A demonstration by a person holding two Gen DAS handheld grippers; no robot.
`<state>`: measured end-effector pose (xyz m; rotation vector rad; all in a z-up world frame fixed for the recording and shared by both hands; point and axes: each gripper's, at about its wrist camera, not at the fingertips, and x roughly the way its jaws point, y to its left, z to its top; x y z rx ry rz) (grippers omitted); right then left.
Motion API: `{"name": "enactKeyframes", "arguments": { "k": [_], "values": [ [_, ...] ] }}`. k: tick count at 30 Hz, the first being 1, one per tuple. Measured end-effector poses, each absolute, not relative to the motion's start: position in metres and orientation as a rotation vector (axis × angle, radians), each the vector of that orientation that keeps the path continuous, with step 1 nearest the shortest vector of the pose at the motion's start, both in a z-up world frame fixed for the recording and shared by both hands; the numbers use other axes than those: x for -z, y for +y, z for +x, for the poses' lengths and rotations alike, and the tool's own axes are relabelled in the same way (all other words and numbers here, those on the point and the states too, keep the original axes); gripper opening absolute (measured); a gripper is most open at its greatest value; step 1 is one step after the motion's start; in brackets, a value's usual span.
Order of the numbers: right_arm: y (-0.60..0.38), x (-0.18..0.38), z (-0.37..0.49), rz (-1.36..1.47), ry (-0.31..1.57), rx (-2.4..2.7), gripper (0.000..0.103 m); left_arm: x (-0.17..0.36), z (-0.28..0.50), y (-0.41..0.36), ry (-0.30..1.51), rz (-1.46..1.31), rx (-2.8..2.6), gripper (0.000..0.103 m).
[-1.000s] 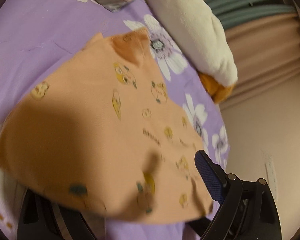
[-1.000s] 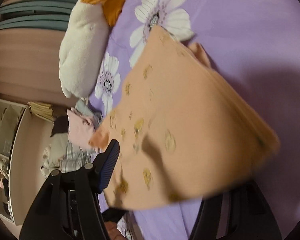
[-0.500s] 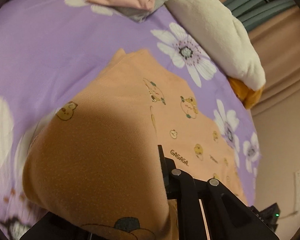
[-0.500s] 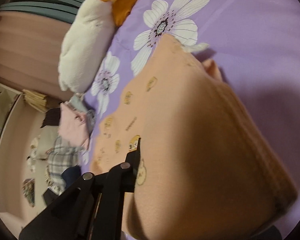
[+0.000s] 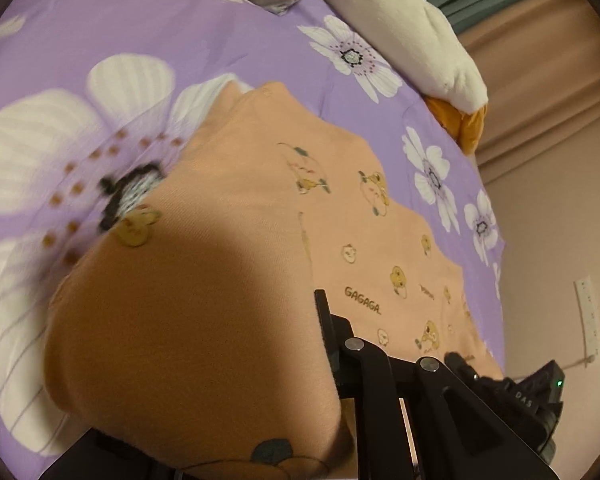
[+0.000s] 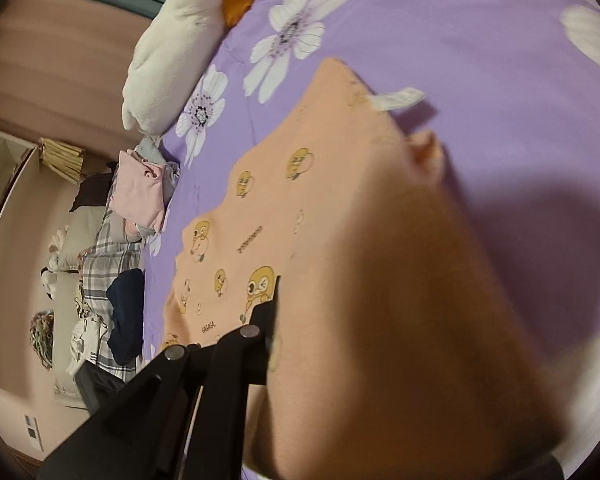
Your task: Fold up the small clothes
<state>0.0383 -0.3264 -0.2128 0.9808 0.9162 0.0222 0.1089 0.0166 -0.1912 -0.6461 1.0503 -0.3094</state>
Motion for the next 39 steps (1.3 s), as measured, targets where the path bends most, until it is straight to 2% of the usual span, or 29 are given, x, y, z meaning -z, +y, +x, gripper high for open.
{"name": "enactKeyframes", "arguments": {
  "k": [13, 18, 20, 25, 26, 27, 28, 29, 30, 31, 32, 34, 39],
  "values": [
    [-0.356, 0.208, -0.022, 0.958, 0.885, 0.071, 0.015, 0.189, 0.076, 0.066, 1.008, -0.694, 0.324, 0.017],
    [-0.371, 0.196, -0.047, 0.782, 0.866, 0.287, 0.010, 0.182, 0.058, 0.092, 0.973, -0.675, 0.235, 0.017],
    [-0.382, 0.200, -0.054, 0.816, 0.864, 0.291, 0.009, 0.176, 0.049, 0.109, 0.936, -0.678, 0.167, 0.017],
    [-0.382, 0.187, -0.055, 0.782, 0.851, 0.304, 0.014, 0.166, 0.054, 0.140, 0.921, -0.771, 0.127, 0.017],
    [-0.378, 0.182, -0.053, 0.756, 0.847, 0.295, 0.014, 0.165, 0.059, 0.141, 0.936, -0.800, 0.172, 0.019],
    [-0.370, 0.174, -0.048, 0.729, 0.842, 0.270, 0.014, 0.164, 0.067, 0.140, 0.957, -0.816, 0.226, 0.035],
    [-0.366, 0.171, -0.046, 0.715, 0.840, 0.249, 0.014, 0.162, 0.079, 0.137, 0.982, -0.811, 0.289, 0.046],
    [-0.360, 0.165, -0.041, 0.697, 0.843, 0.214, 0.016, 0.160, 0.088, 0.132, 0.993, -0.790, 0.318, 0.065],
    [-0.354, 0.161, -0.036, 0.686, 0.846, 0.191, 0.017, 0.158, 0.096, 0.130, 0.993, -0.763, 0.322, 0.069],
    [-0.349, 0.158, -0.032, 0.679, 0.849, 0.176, 0.023, 0.157, 0.101, 0.129, 0.981, -0.741, 0.321, 0.069],
    [-0.344, 0.155, -0.027, 0.671, 0.850, 0.162, 0.035, 0.155, 0.111, 0.125, 0.967, -0.704, 0.335, 0.069],
    [-0.331, 0.151, -0.015, 0.655, 0.857, 0.126, 0.048, 0.156, 0.125, 0.120, 0.974, -0.675, 0.369, 0.069],
    [-0.295, 0.149, 0.024, 0.560, 0.885, -0.010, 0.045, 0.184, 0.162, 0.088, 1.165, -0.609, 0.544, 0.069]
  ]
}}
